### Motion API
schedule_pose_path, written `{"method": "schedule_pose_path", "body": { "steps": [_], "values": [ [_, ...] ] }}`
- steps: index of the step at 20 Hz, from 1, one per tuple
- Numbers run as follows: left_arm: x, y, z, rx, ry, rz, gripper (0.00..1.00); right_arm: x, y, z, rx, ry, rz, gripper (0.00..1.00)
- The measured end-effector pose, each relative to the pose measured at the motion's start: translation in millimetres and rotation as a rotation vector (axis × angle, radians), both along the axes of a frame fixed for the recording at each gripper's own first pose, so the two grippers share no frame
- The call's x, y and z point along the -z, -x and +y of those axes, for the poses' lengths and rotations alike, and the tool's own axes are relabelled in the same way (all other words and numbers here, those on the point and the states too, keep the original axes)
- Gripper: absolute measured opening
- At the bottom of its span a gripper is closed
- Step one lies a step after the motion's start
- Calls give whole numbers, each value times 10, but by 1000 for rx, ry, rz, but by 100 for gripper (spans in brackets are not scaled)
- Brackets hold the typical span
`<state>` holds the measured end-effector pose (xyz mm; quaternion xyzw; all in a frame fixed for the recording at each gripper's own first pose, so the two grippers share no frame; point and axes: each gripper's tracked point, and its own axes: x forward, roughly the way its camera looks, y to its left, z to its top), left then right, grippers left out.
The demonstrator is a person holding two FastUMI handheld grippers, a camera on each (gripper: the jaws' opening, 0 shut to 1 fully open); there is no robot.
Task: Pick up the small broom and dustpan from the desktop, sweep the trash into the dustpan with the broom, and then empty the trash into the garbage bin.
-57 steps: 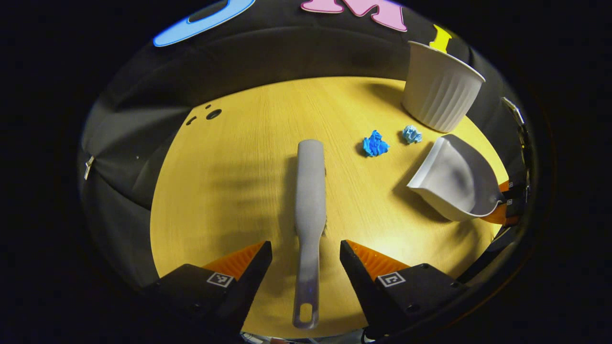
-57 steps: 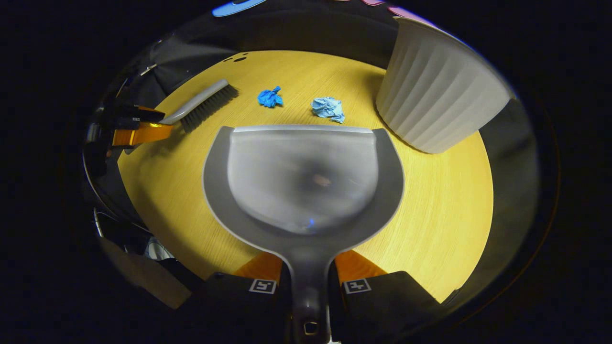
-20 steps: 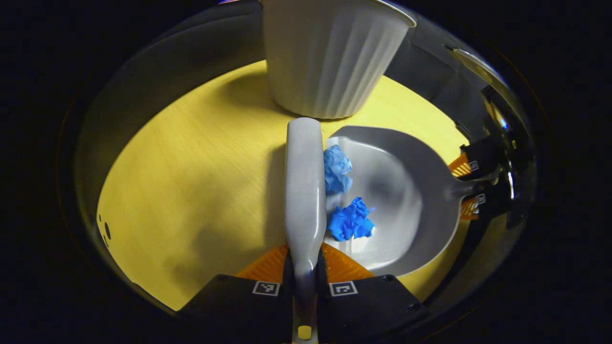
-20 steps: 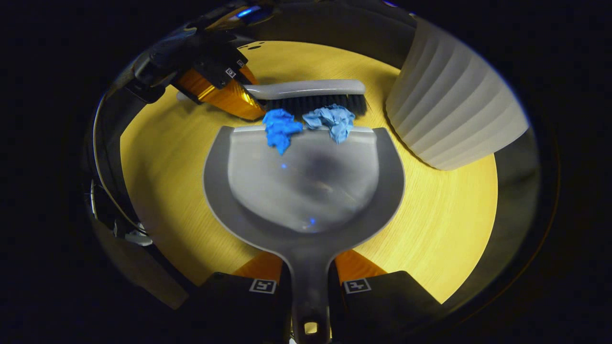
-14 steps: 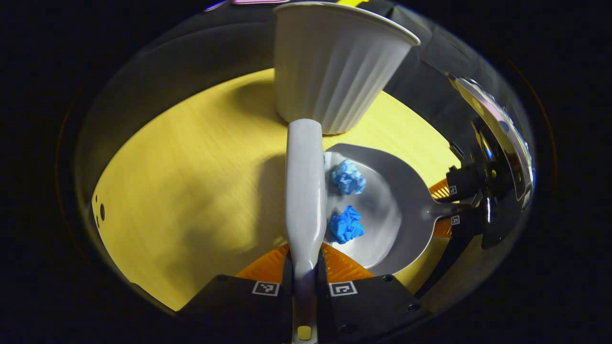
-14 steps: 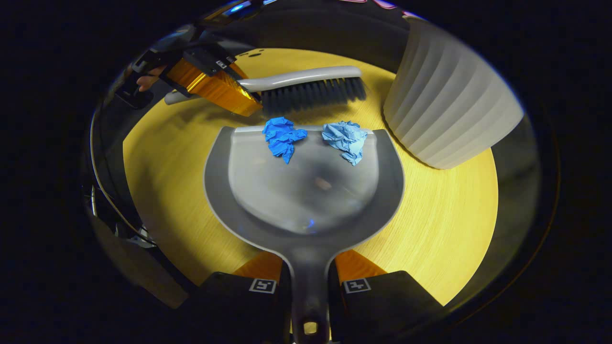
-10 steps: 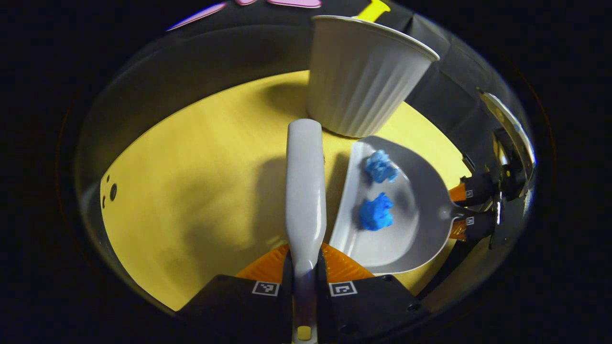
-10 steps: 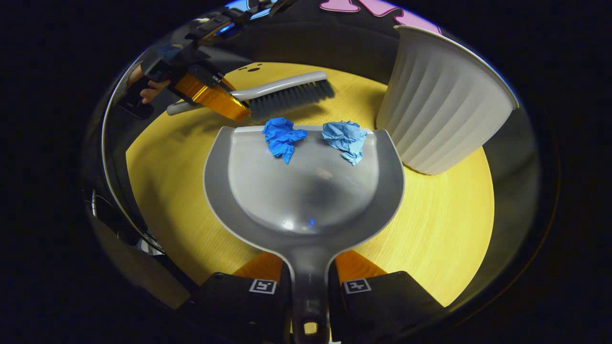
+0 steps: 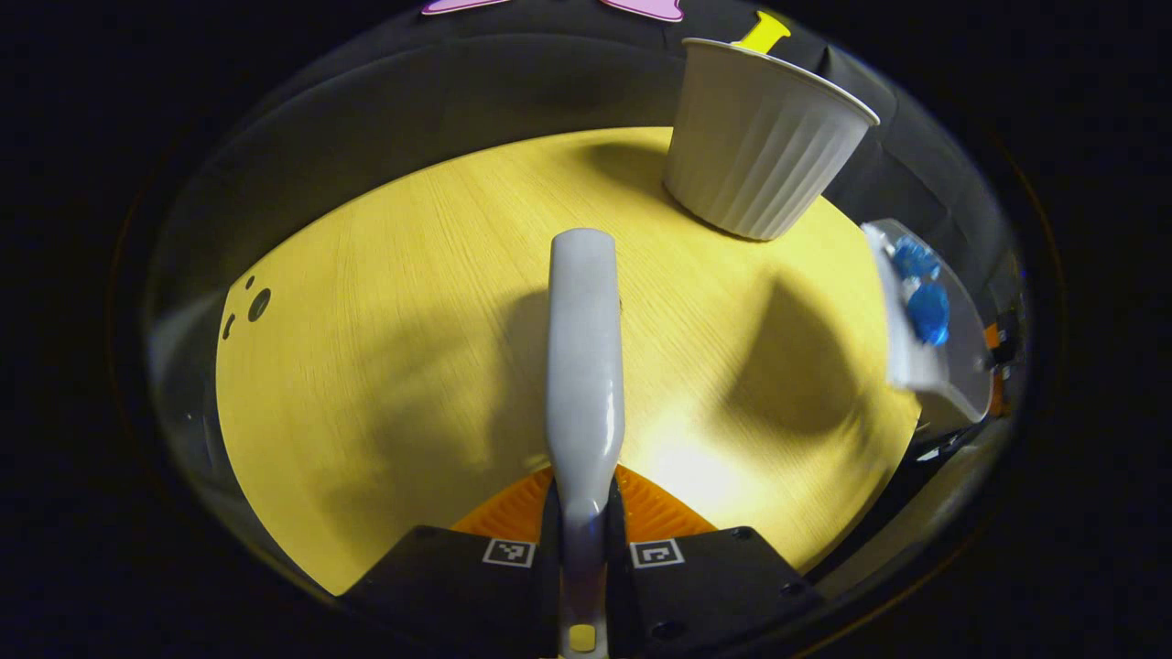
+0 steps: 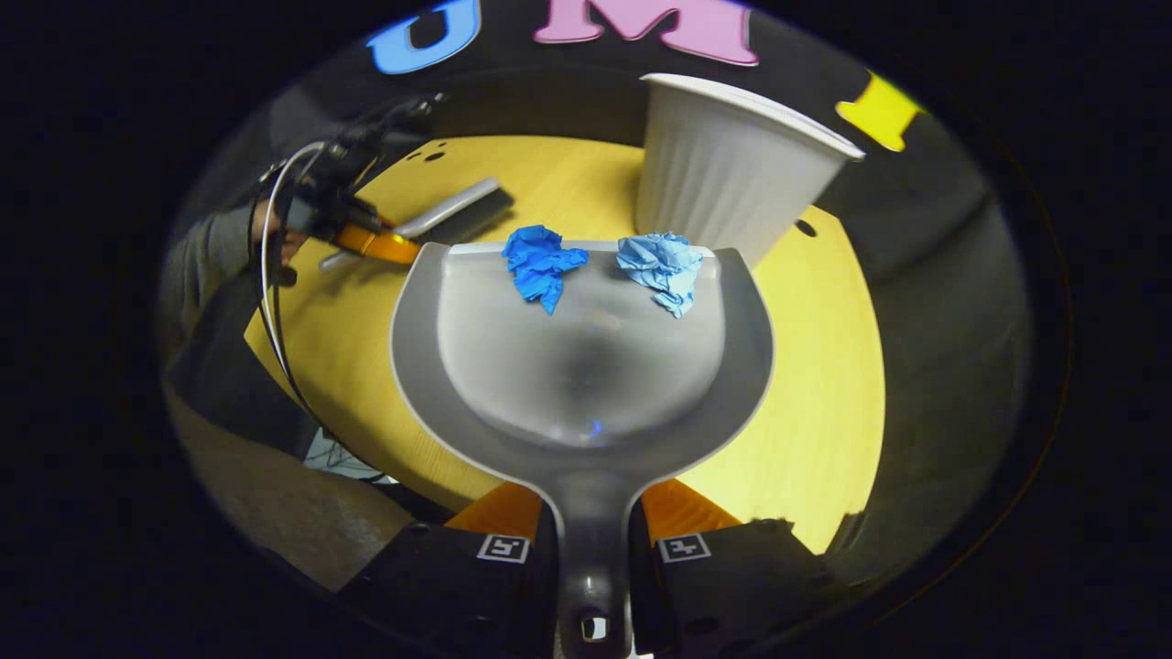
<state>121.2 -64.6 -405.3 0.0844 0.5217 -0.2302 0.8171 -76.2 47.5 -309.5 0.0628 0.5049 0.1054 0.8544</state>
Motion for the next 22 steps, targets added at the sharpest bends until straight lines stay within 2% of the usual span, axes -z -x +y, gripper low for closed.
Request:
{"method": "schedule_pose_path", "body": {
  "steps": [6, 11, 13, 16, 19, 22],
  "values": [
    [68, 94, 41, 2, -7, 5, 23, -593, -107, -405, 170, 23, -3, 36],
    [86, 128, 43, 10, 1, -5, 23, -788, -333, -779, 218, 99, -6, 36],
    [70, 134, 62, 9, 1, -9, 23, -879, -558, -1081, 226, 130, -15, 36],
    [74, 157, 112, -1, 5, -7, 23, -948, -825, -1262, 231, 139, -24, 36],
    [84, 160, 148, 2, 5, -12, 23, -954, -1115, -1562, 208, 234, -22, 36],
    [91, 157, 156, 6, 9, -16, 23, -967, -1386, -1743, 149, 318, -9, 36]
  ]
}}
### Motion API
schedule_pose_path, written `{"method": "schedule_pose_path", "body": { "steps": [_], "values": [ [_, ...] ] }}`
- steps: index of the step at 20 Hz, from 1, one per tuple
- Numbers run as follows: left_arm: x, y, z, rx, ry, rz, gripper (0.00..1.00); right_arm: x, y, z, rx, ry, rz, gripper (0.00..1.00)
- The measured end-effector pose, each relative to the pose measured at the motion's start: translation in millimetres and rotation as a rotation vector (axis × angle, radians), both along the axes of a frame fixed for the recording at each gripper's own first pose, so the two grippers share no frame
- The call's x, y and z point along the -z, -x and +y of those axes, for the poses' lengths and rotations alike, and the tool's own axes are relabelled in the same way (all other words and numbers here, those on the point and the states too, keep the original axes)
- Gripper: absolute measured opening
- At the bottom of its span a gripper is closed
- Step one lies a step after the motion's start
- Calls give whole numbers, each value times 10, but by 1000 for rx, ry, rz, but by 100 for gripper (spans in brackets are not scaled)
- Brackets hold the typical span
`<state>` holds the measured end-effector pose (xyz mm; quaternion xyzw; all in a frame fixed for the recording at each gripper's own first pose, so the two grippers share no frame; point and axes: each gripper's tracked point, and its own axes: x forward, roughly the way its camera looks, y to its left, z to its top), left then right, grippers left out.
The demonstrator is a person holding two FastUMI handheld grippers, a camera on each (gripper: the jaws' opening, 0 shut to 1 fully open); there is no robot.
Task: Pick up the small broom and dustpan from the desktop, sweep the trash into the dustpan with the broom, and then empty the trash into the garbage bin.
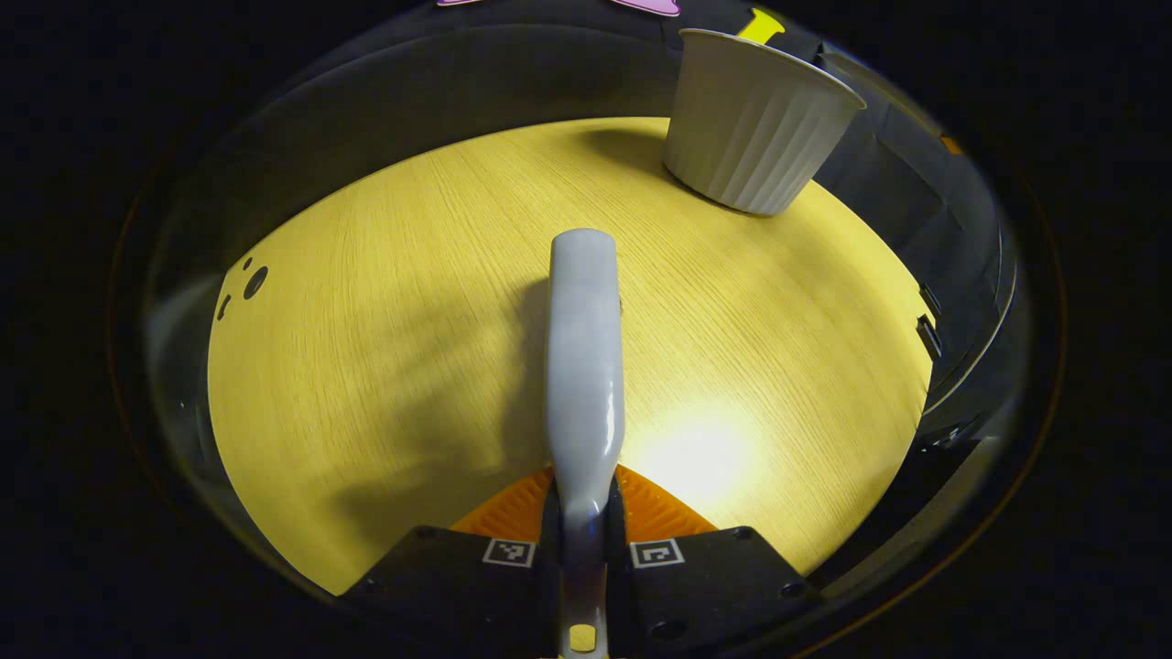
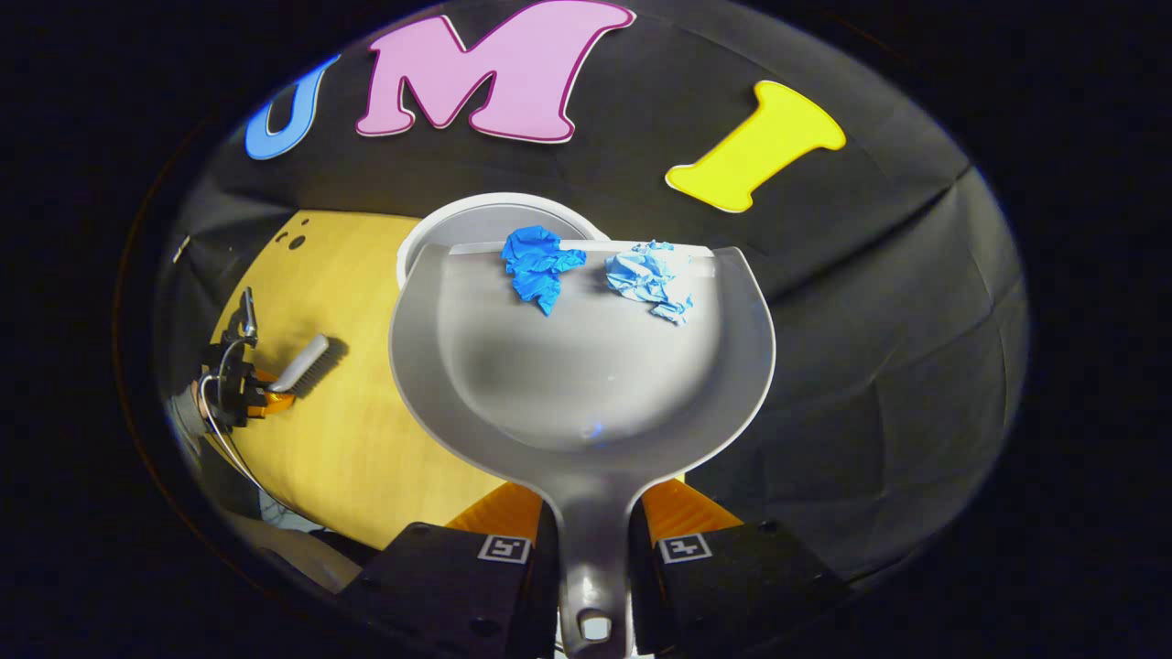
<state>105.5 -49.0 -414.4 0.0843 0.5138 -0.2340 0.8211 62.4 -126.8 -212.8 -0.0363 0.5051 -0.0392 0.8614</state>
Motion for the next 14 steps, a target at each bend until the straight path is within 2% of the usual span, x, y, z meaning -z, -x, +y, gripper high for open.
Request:
{"method": "schedule_pose_path", "body": {
  "steps": [3, 7, 14],
  "values": [
    [-6, -7, 2, 3, 0, -4, 23, 1, -182, -213, -75, 131, 44, 36],
    [15, -12, 14, 6, 2, -4, 23, 19, -338, -316, -143, 206, 96, 36],
    [20, -26, -41, 19, -8, -7, 23, -76, -562, -549, -326, 438, 174, 36]
  ]
}}
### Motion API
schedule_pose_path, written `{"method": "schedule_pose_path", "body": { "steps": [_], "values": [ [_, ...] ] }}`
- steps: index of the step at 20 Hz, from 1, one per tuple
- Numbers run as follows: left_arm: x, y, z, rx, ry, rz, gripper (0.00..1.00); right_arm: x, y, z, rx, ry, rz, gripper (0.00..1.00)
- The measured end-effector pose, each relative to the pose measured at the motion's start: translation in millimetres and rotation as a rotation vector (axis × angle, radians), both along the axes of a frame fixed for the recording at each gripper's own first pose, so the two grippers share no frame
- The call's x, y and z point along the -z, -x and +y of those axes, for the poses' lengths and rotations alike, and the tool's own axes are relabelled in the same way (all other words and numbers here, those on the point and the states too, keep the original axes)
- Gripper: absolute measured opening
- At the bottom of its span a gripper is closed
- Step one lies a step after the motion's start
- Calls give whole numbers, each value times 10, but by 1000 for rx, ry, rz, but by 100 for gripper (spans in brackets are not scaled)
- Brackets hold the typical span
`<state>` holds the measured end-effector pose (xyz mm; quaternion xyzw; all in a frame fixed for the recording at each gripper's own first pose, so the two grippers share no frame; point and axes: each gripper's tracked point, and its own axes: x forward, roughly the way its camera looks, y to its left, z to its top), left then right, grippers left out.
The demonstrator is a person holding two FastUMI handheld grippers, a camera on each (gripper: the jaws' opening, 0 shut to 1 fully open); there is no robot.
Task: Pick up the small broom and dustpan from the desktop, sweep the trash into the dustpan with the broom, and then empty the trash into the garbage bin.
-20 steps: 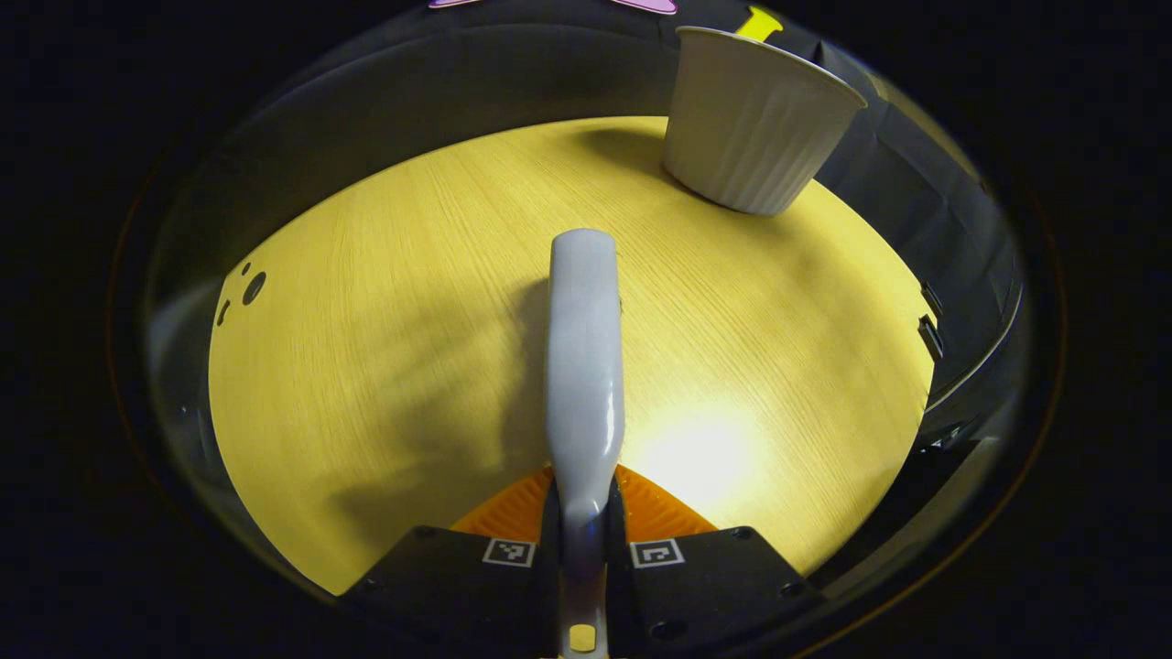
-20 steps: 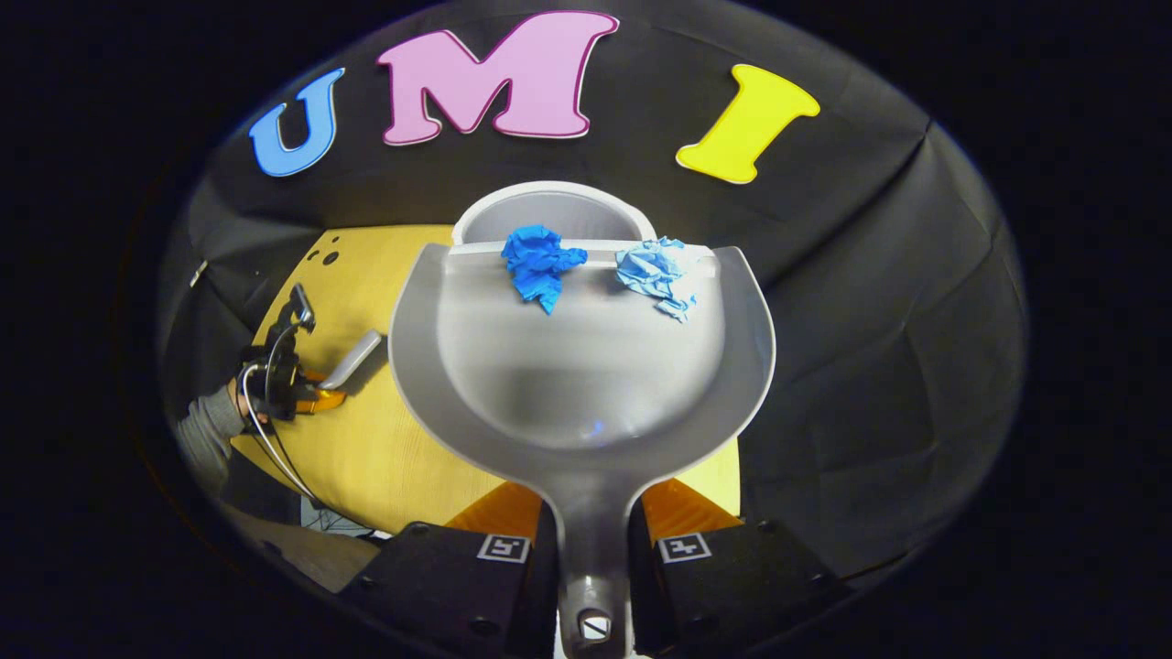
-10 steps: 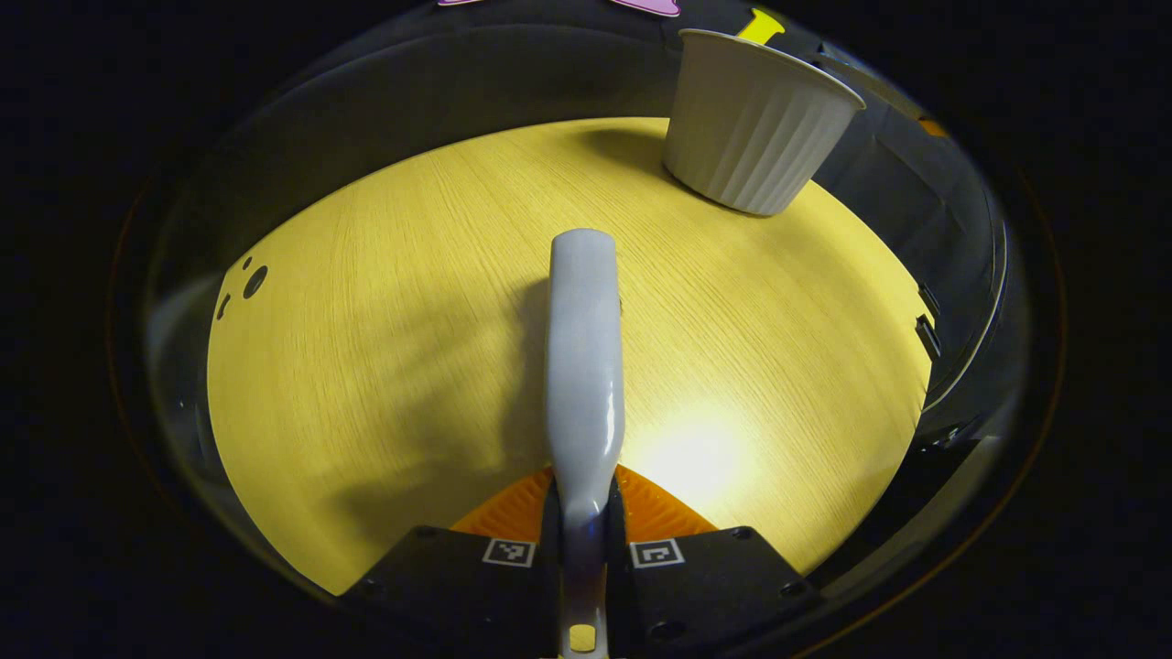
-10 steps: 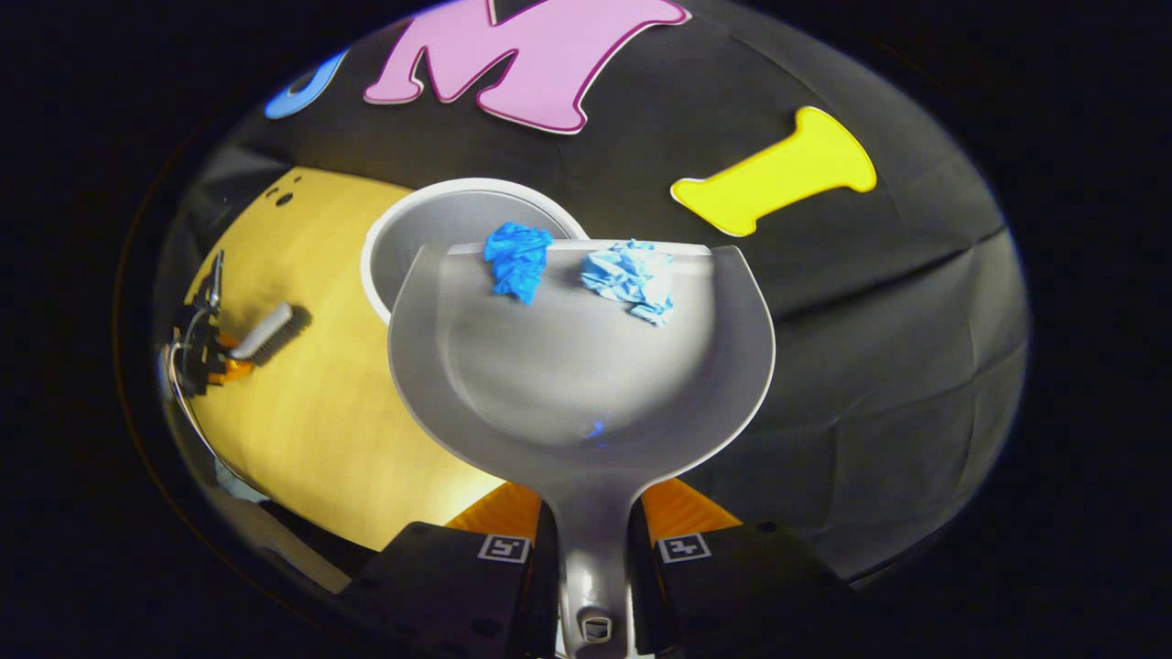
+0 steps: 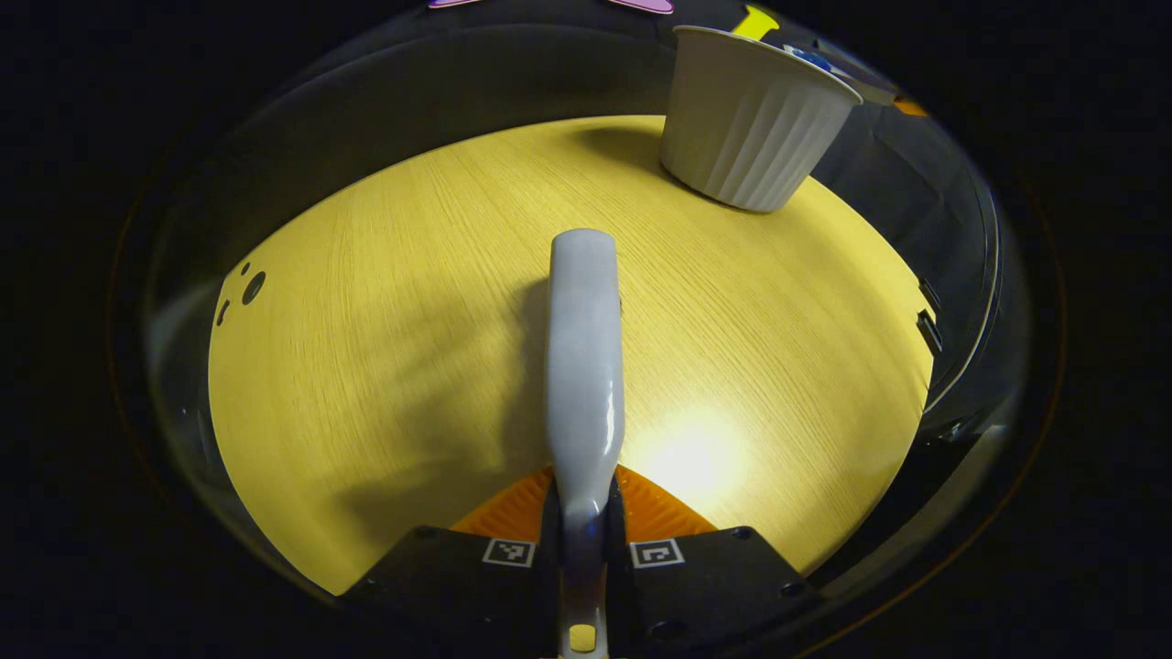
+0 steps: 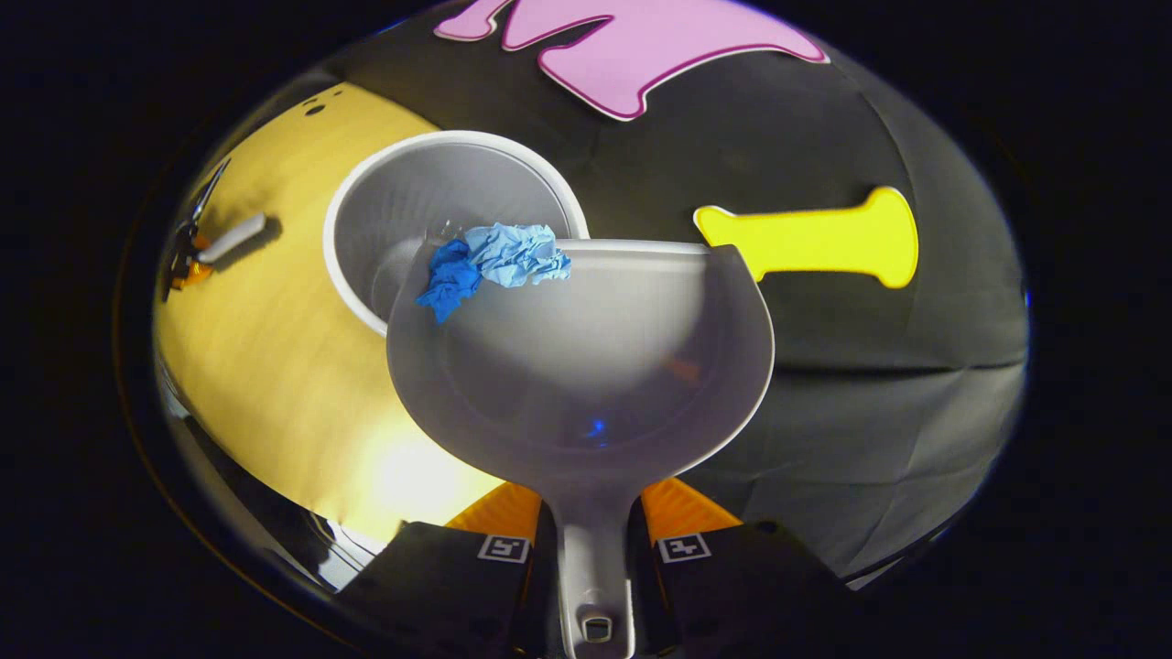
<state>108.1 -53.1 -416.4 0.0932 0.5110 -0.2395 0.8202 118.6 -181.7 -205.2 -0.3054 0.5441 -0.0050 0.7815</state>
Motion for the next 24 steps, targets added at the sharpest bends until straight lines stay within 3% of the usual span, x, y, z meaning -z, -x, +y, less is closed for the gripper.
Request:
{"method": "schedule_pose_path", "body": {
  "steps": [4, 9, 13, 21, 24],
  "values": [
    [0, 11, -18, 1, 3, 2, 23, -142, -71, -134, -147, 166, 78, 36],
    [3, 14, 2, -11, 10, 3, 23, -141, -206, -5, -124, 104, 57, 36],
    [1, 17, 15, -11, 8, 2, 23, -123, -220, 2, -197, 172, 66, 36],
    [12, 53, 52, -24, 3, 2, 23, -80, -197, -20, -147, 116, 43, 36],
    [14, 73, 71, -32, 2, 1, 23, -27, -145, 88, -75, -9, -38, 36]
  ]
}}
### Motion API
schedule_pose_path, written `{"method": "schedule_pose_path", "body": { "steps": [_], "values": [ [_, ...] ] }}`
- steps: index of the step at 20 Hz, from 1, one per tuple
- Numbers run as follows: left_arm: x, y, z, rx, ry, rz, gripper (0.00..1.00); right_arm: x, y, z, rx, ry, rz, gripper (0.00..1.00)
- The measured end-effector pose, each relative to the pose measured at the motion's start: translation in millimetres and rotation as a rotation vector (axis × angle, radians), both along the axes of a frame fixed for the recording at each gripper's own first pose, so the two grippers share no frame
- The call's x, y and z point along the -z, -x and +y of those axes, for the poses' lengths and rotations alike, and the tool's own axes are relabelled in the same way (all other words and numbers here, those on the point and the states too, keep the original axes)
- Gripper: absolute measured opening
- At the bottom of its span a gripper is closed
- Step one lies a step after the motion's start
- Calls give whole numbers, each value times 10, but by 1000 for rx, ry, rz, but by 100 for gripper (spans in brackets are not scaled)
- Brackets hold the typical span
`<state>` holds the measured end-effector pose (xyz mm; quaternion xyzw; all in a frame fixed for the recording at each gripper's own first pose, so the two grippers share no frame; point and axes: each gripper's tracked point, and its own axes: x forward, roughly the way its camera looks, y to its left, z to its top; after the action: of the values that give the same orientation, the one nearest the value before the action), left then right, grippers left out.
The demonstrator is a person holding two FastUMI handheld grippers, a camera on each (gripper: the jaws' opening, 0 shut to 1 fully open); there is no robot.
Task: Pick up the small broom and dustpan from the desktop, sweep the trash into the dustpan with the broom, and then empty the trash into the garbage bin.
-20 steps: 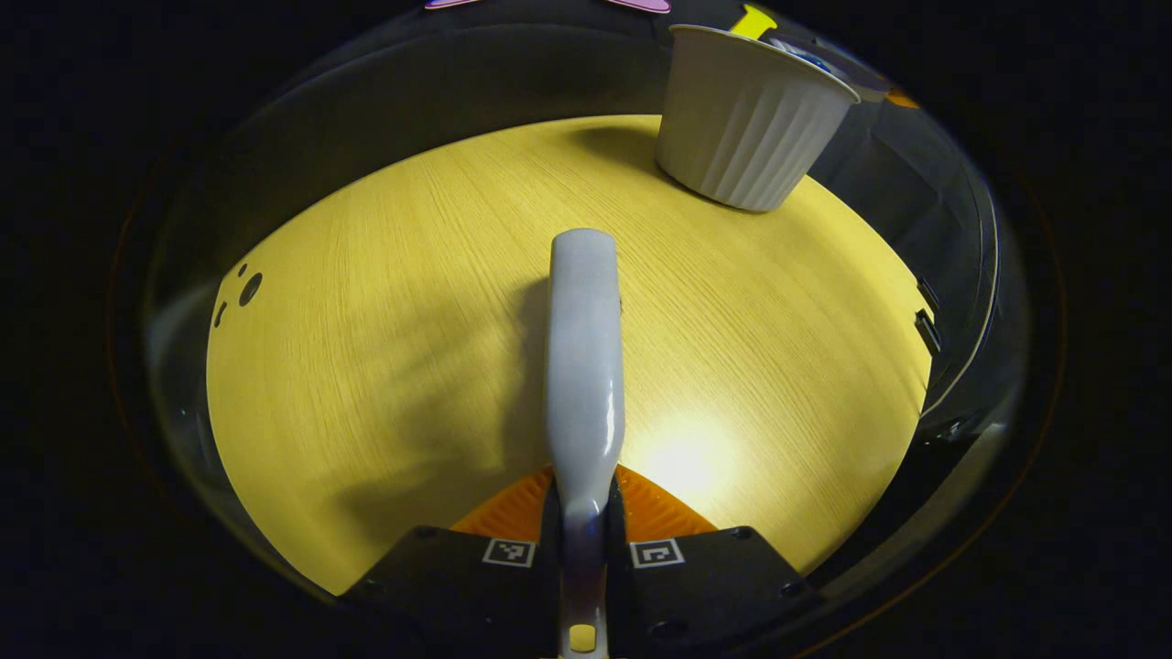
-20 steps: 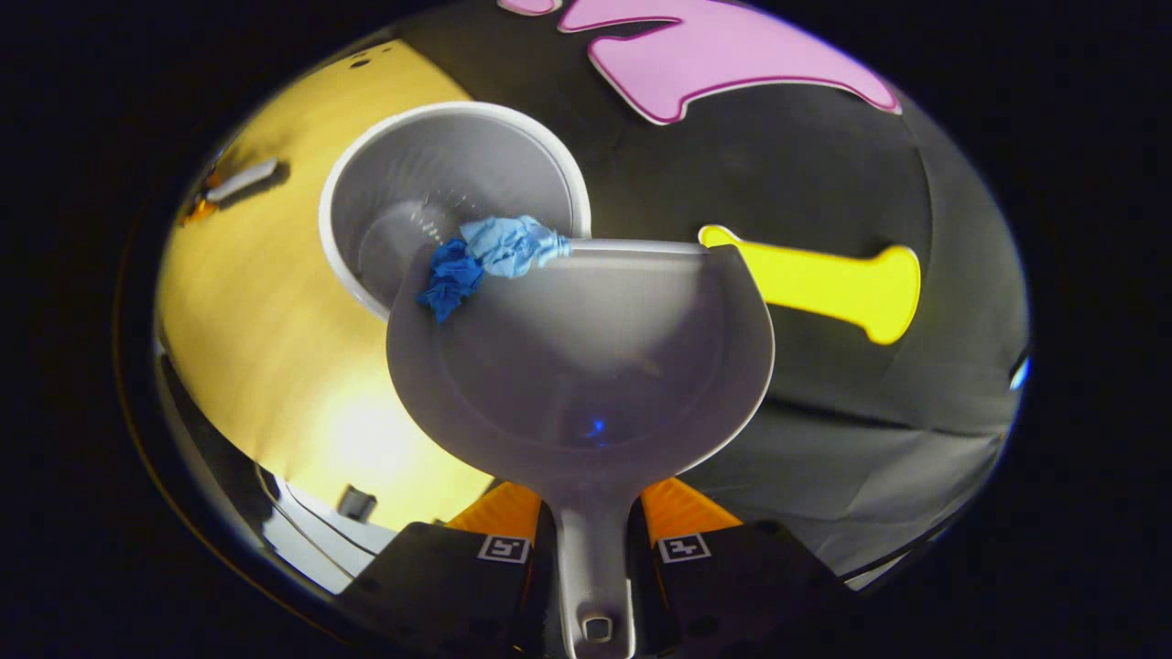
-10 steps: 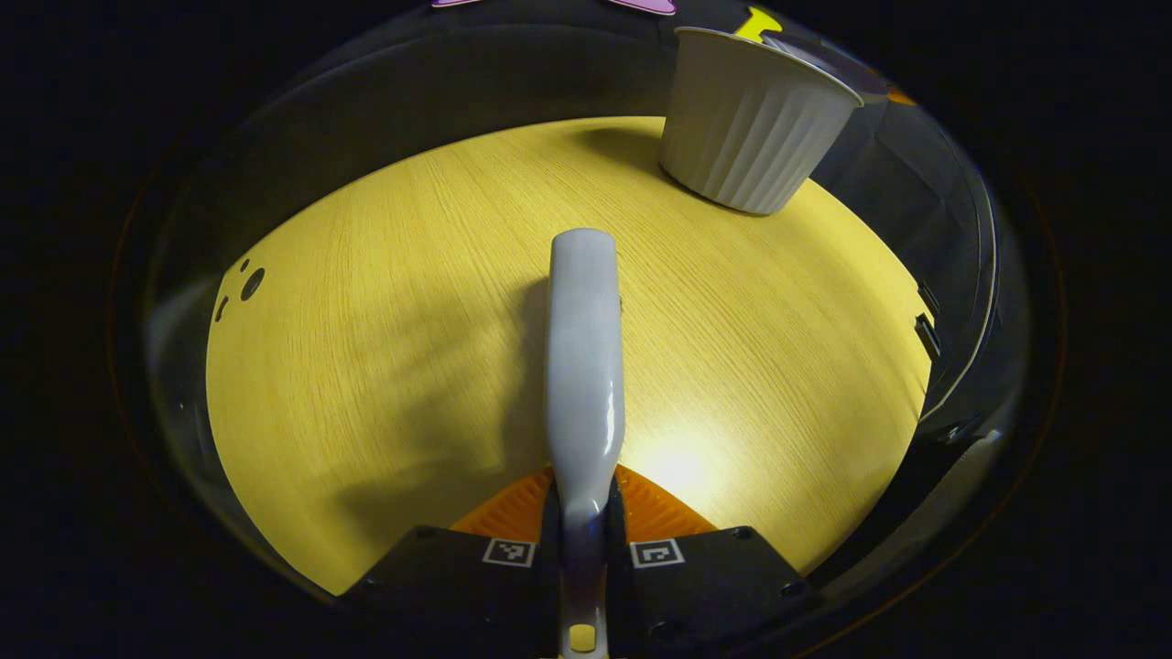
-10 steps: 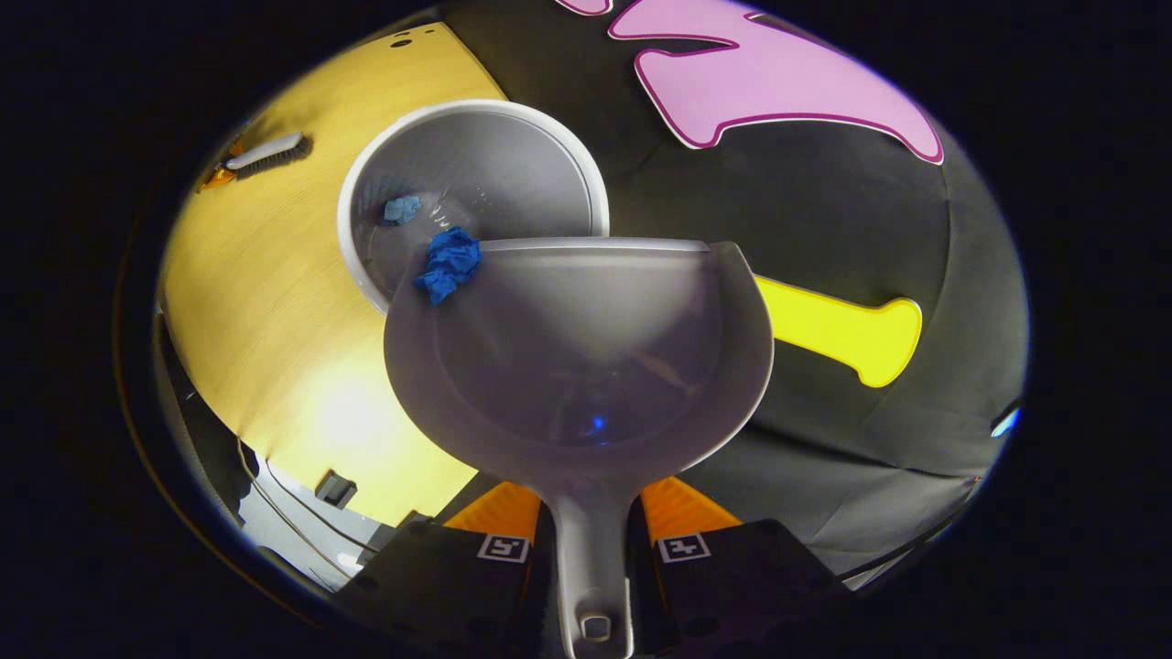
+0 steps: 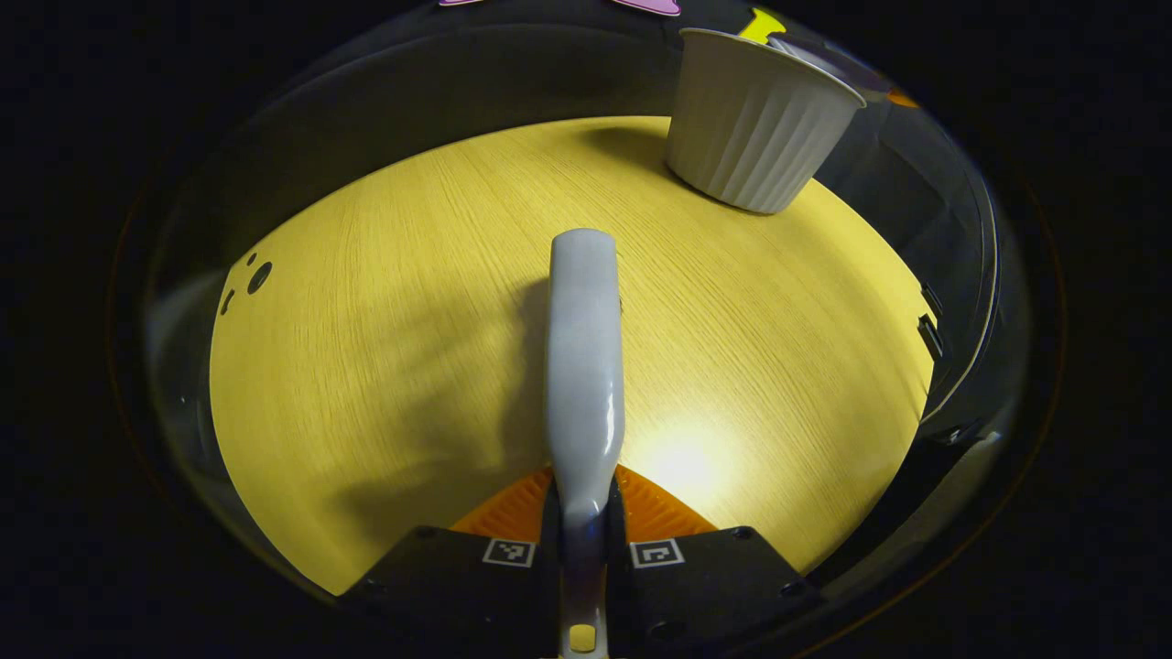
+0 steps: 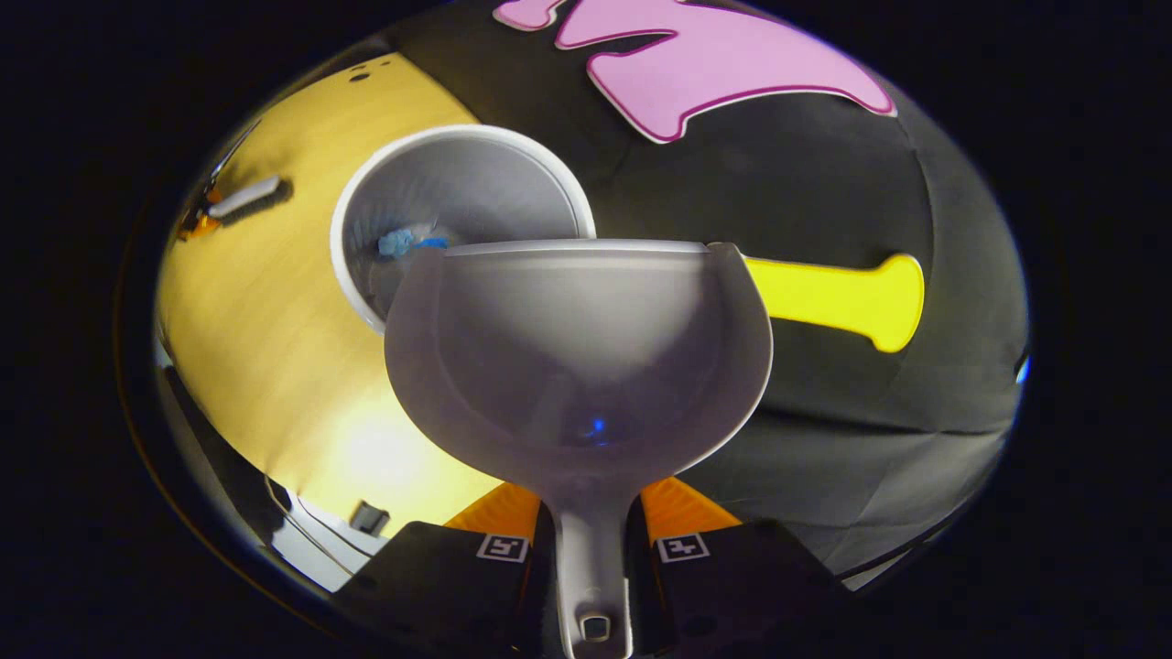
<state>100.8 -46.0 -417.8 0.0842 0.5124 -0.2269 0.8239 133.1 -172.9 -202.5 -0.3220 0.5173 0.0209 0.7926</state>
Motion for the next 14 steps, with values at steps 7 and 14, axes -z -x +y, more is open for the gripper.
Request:
{"method": "schedule_pose_path", "body": {
  "steps": [7, 14],
  "values": [
    [20, 3, 137, -37, -32, 4, 23, -168, 314, 602, 111, -342, -206, 35],
    [27, 6, 166, -67, -46, 9, 23, -205, 962, 1425, 34, -546, -169, 36]
  ]
}}
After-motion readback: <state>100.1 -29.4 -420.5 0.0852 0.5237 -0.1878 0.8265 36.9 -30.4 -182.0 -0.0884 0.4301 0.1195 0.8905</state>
